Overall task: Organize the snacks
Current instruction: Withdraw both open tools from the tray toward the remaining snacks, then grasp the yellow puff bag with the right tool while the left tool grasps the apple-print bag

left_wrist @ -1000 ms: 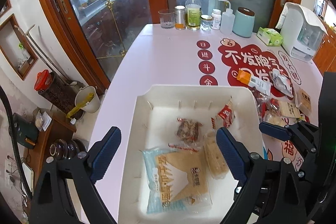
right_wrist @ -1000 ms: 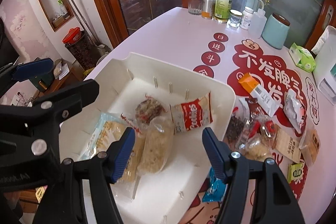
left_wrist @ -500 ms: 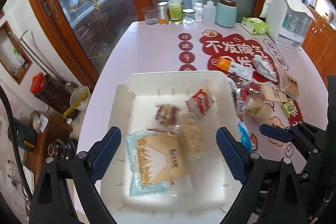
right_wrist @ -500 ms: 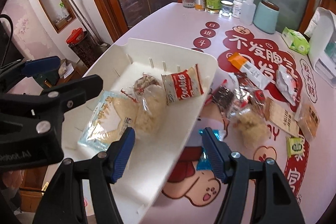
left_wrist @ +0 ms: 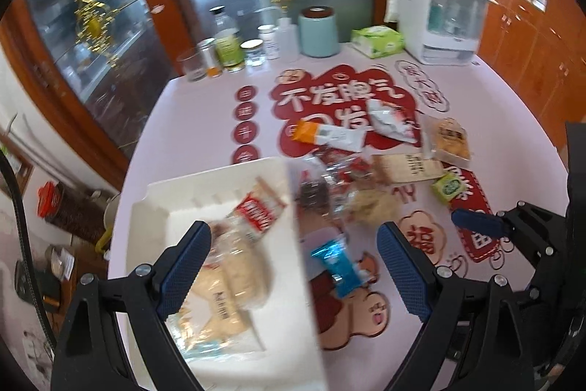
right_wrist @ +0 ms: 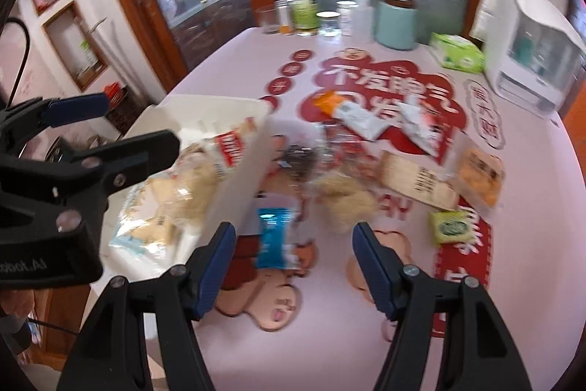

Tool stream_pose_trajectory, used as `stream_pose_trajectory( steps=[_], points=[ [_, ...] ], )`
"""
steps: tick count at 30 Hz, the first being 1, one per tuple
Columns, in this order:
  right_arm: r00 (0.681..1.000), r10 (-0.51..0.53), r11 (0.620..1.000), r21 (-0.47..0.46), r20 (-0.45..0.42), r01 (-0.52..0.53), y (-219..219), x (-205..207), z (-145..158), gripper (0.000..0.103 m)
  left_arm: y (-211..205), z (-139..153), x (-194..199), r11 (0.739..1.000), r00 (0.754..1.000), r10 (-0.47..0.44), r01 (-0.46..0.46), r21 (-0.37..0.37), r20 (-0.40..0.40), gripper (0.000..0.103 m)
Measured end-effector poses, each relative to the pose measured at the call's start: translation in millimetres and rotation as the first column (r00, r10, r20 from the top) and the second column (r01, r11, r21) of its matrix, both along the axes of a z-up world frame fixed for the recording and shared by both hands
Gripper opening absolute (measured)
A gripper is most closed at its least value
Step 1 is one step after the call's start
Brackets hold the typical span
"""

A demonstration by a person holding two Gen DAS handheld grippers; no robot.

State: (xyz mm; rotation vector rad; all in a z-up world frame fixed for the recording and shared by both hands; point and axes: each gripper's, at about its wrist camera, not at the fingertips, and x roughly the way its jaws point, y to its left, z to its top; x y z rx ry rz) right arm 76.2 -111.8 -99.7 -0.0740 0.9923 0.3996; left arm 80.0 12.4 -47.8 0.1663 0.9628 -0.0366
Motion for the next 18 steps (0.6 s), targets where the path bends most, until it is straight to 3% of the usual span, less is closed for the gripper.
stream_pose_trajectory(
  steps=[10, 18],
  points=[
    [0.993, -0.1, 0.993, -0.058, 0.055, 0.103, -105.5, 47.1, -11.4, 0.067, -81.1, -10.0, 56.3, 0.998, 0.998, -0.065, 0.065, 0.001, -0.017, 0.091],
    [0.989, 0.061, 0.987, -0.153, 0.136, -0.04, -149.4, 108.7, -16.4, 0.072, -123.0, -22.6, 130.1, 0.995, 0.996, -0.086, 0.088, 0.051, -0.028, 0.091]
  ],
)
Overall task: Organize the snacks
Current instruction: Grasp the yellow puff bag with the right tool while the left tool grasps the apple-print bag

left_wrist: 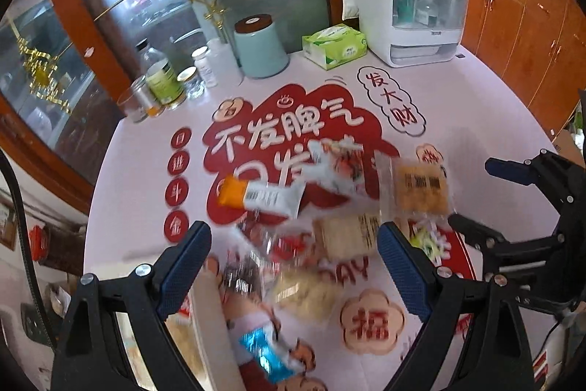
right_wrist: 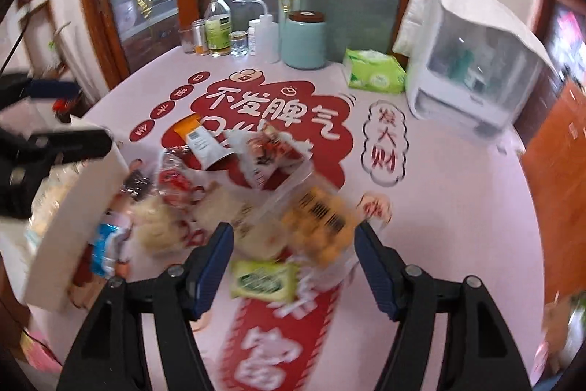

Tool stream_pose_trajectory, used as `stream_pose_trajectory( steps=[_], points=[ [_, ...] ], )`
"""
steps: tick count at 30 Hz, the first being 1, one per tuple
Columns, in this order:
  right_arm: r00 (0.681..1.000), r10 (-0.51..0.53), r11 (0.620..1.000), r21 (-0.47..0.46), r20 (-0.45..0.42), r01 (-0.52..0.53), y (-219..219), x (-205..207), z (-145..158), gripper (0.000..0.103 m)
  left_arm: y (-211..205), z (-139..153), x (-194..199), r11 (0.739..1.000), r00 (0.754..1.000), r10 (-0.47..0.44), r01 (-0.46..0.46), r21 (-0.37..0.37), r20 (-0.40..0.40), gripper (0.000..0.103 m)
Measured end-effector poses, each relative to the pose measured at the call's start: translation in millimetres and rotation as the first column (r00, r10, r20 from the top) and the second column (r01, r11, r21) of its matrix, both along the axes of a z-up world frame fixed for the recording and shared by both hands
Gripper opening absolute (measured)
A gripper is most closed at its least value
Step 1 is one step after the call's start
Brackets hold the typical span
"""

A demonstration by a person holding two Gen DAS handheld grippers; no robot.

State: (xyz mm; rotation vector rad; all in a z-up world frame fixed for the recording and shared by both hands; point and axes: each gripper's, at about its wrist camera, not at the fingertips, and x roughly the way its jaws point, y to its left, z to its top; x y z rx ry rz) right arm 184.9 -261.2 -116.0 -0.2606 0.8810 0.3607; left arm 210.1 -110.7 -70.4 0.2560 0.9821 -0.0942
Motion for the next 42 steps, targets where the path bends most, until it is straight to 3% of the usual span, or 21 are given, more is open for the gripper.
stream_pose_trajectory(
  steps=[4, 9, 13, 19, 26, 31, 34, 42],
  points=[
    [0.99, 0.128, 0.991, -0.029, -0.058, -0.13, -5.6, 32.4, -20.4, 0.074, -15.1, -15.5, 40.8, 1.0, 0.999, 0.001, 0.0, 0.01, -0.034, 0.091],
    [0.969, 0.215, 0.971, -0.083, -0.119, -0.226, -5.3, 51.2, -51.1, 0.074, -28.8, -47.3, 85.8, 1.0, 0.995, -0.002, 0.003, 0.017, -0.095, 0.091],
    [0.954, 0.272, 0.95, -0.123, -0.125, -0.287, -3.0, 56.5, -67.1, 0.074, -33.1, -80.3, 114.4, 1.0, 0.982, 0.016, -0.016, 0.001, -0.189, 0.091],
    [0.933, 0.336, 0.928, -0.126, -0.132, -0.352, 2.4, 64.4, -80.2, 0.077, -42.0, -112.1, 134.9, 1.0, 0.965, 0.021, -0.025, -0.012, -0.26, 0.091],
    [0.933, 0.329, 0.911, -0.212, -0.147, -0.355, 11.3, 78.5, -103.0, 0.086, -54.4, -134.5, 150.4, 1.0, 0.954, 0.008, -0.014, -0.016, -0.301, 0.091],
    [0.933, 0.289, 0.938, -0.132, -0.216, -0.322, 6.1, 97.1, -111.8, 0.087, -58.9, -148.8, 157.9, 1.0, 0.944, 0.004, -0.013, -0.022, -0.33, 0.082],
    [0.936, 0.249, 0.96, -0.065, -0.248, -0.272, -0.5, 107.7, -114.3, 0.087, -57.9, -153.4, 159.5, 0.999, 0.944, 0.015, -0.027, -0.033, -0.328, 0.082],
    [0.96, 0.176, 0.982, -0.034, -0.217, -0.188, -4.6, 103.2, -112.9, 0.08, -53.1, -150.1, 157.7, 0.997, 0.955, 0.028, -0.046, -0.055, -0.294, 0.061]
  ],
)
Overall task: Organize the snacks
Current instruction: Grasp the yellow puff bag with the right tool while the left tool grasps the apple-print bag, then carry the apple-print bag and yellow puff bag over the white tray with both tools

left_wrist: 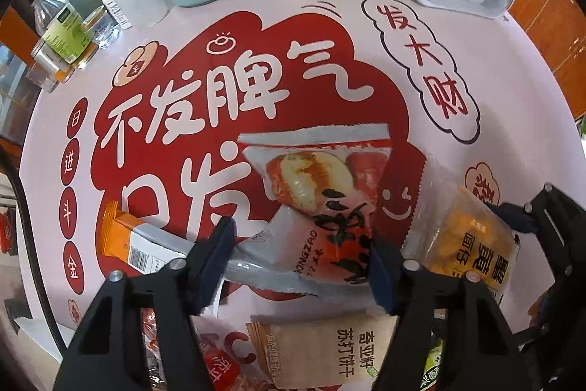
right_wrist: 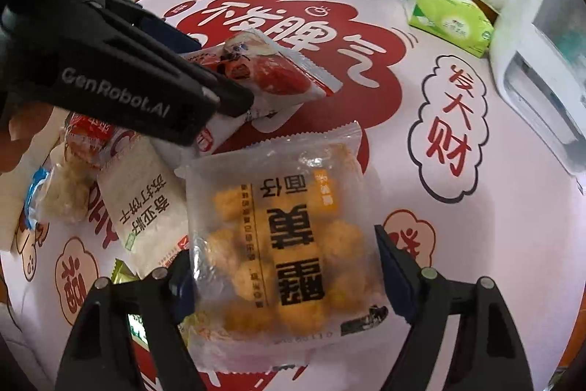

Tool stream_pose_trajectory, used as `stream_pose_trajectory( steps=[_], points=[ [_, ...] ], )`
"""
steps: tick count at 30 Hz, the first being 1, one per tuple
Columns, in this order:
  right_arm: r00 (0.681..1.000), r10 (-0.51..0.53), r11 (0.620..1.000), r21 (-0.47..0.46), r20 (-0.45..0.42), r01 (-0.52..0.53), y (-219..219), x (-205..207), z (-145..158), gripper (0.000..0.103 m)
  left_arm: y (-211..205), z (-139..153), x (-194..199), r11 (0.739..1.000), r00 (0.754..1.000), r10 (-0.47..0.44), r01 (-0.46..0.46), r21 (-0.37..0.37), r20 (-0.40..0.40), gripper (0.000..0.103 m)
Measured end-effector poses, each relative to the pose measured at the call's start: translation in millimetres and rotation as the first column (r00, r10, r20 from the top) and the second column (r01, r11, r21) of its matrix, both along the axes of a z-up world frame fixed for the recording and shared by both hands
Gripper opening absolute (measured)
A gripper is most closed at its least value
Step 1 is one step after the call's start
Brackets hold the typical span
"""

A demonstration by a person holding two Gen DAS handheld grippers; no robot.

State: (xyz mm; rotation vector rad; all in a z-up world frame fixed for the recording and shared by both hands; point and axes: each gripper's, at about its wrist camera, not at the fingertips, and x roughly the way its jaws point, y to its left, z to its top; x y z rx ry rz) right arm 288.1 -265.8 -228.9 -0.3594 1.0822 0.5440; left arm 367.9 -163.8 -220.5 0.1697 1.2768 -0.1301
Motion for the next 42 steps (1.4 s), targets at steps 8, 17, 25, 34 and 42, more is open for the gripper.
stream_pose_trajectory(
  steps=[8, 17, 25, 34, 42],
  points=[
    [0.995, -0.1, 0.994, 0.046, 0.011, 0.099, -2.8, -25.6, 8.1, 0.077, 2.5, 8.9, -17.6, 0.998, 0.999, 0.042, -0.042, -0.048, 0.0, 0.034],
    [0.978, -0.2, 0.974, 0.124, 0.065, 0.191, -2.6, -73.2, 44.6, 0.077, 14.2, 57.0, -76.6, 0.996, 0.995, 0.027, -0.018, -0.09, 0.097, 0.034],
    [0.966, -0.25, 0.958, 0.16, 0.069, 0.237, 6.9, -121.5, 74.7, 0.077, 44.6, 106.7, -151.2, 0.992, 0.987, 0.016, 0.003, -0.124, 0.159, 0.034],
    [0.979, -0.198, 0.965, 0.186, 0.042, 0.187, 49.7, -180.5, 95.0, 0.077, 101.6, 132.1, -236.0, 0.991, 0.984, 0.064, -0.043, -0.128, 0.165, 0.034],
    [0.997, -0.067, 0.984, 0.168, 0.036, 0.06, 118.4, -216.0, 101.3, 0.077, 164.1, 139.9, -292.9, 0.987, 0.978, 0.14, -0.124, -0.104, 0.156, 0.034]
  ],
)
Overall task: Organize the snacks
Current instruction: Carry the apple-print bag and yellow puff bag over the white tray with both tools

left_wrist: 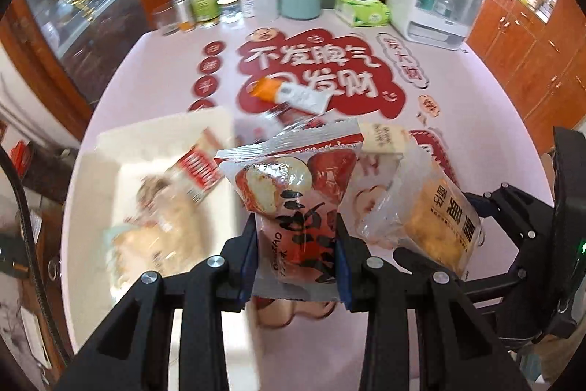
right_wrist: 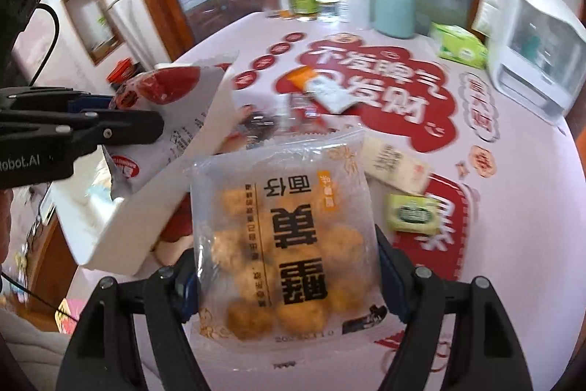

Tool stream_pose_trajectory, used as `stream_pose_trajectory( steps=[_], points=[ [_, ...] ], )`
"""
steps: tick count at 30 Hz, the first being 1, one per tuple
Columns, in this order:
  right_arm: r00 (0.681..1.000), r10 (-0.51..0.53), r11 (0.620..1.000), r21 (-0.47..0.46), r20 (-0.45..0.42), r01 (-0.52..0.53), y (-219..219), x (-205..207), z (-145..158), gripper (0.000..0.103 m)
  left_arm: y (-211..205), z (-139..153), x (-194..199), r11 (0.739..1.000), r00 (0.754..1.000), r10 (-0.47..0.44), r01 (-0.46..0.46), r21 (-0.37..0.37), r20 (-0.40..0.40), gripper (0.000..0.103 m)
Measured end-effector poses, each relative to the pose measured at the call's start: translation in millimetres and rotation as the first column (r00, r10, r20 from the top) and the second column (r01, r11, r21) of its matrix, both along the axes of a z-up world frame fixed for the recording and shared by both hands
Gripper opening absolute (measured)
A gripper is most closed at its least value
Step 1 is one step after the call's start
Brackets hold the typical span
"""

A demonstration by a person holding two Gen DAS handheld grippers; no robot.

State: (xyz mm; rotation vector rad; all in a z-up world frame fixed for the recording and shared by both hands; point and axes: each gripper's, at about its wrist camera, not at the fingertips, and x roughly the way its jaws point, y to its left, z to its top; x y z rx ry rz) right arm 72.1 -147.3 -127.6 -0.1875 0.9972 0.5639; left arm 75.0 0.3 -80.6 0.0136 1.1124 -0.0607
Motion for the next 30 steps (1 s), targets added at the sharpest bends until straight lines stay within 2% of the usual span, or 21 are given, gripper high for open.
stream_pose_trajectory(
  steps=[8, 15, 24, 30],
  points=[
    [0.992, 0.124, 0.992, 0.039, 0.01, -0.124, 74.8, -16.2, 23.9, 0.078, 65.3, 5.1, -40.3, 0.994, 0.994, 0.106, -0.106, 0.014, 0.002, 0.035],
    [0.981, 0.19, 0.979, 0.068, 0.025, -0.191, 128.2, -22.1, 37.8, 0.078, 120.5, 7.4, -61.0, 0.98, 0.98, 0.199, -0.199, 0.021, 0.011, 0.035],
    [0.975, 0.221, 0.973, 0.057, 0.037, -0.223, 180.6, -24.0, 39.8, 0.078, 169.4, -0.6, -74.2, 0.966, 0.966, 0.258, -0.258, 0.035, 0.002, 0.035],
    [0.981, 0.189, 0.981, 0.037, 0.032, -0.19, 199.9, -10.3, 33.8, 0.078, 183.8, -12.2, -74.7, 0.965, 0.965, 0.261, -0.26, 0.043, -0.02, 0.036]
  ],
)
